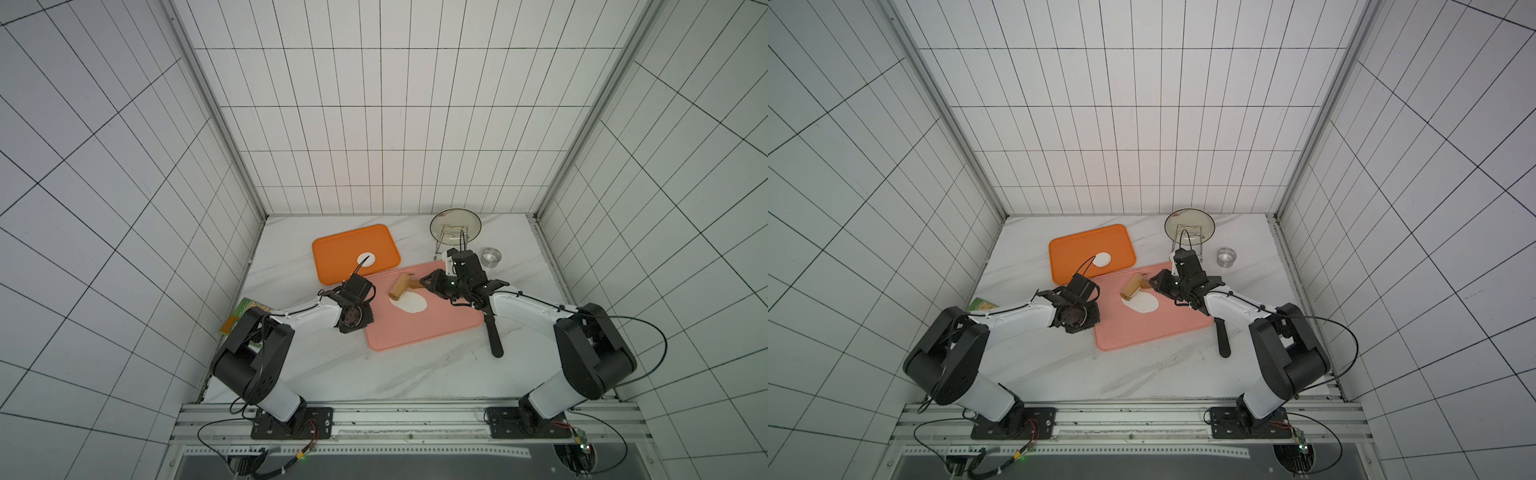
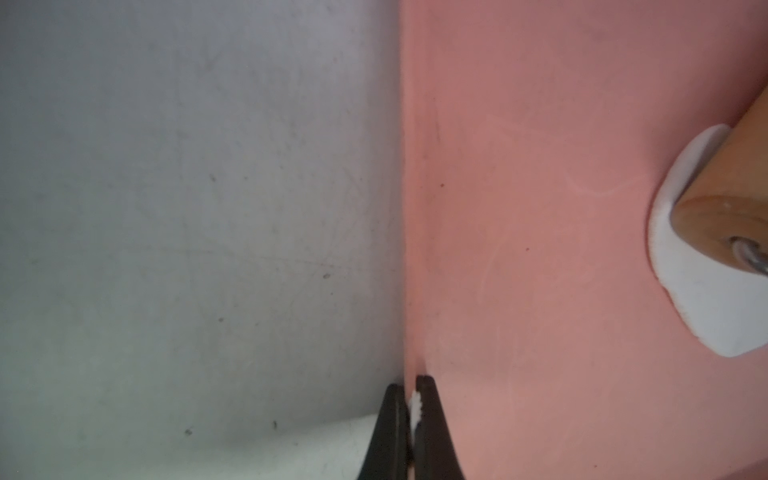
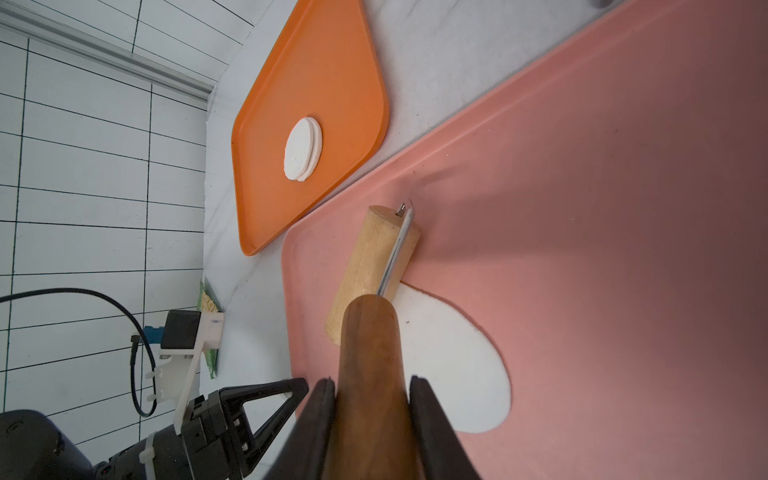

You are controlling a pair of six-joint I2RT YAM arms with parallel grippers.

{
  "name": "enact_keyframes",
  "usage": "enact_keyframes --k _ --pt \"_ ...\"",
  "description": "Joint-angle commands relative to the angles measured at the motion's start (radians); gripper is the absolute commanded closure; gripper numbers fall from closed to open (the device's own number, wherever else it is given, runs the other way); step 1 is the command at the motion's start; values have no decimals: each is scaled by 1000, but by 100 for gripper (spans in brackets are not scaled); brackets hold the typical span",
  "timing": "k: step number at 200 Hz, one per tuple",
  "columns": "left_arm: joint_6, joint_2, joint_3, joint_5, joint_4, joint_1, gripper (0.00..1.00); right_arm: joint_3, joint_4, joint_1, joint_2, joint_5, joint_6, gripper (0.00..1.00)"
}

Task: Roll out the dumpling wrappers from the dough
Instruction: Flatten out the dough on the work surface.

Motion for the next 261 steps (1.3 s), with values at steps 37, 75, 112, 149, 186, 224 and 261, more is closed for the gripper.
enact_keyframes --k 37,75,112,149,186,224,261 --pt "30 72 -19 64 -73 -38 100 26 -226 -28 -118 -9 -146 100" --pt "46 68 0 47 -81 -34 100 54 -240 -28 -192 -158 -185 100" --pt "48 77 1 48 -77 -31 100 12 -183 -10 -164 -194 -176 100" --pt "48 84 3 52 -71 -31 100 4 -175 -7 -43 -147 -184 100" --pt "50 89 7 56 -69 -31 100 3 -170 -1 69 -111 -200 100" --pt "55 91 6 53 -71 -30 100 -2 -139 7 131 -102 -189 100" --pt "58 91 8 44 -77 -30 100 25 -118 6 187 -117 -177 100"
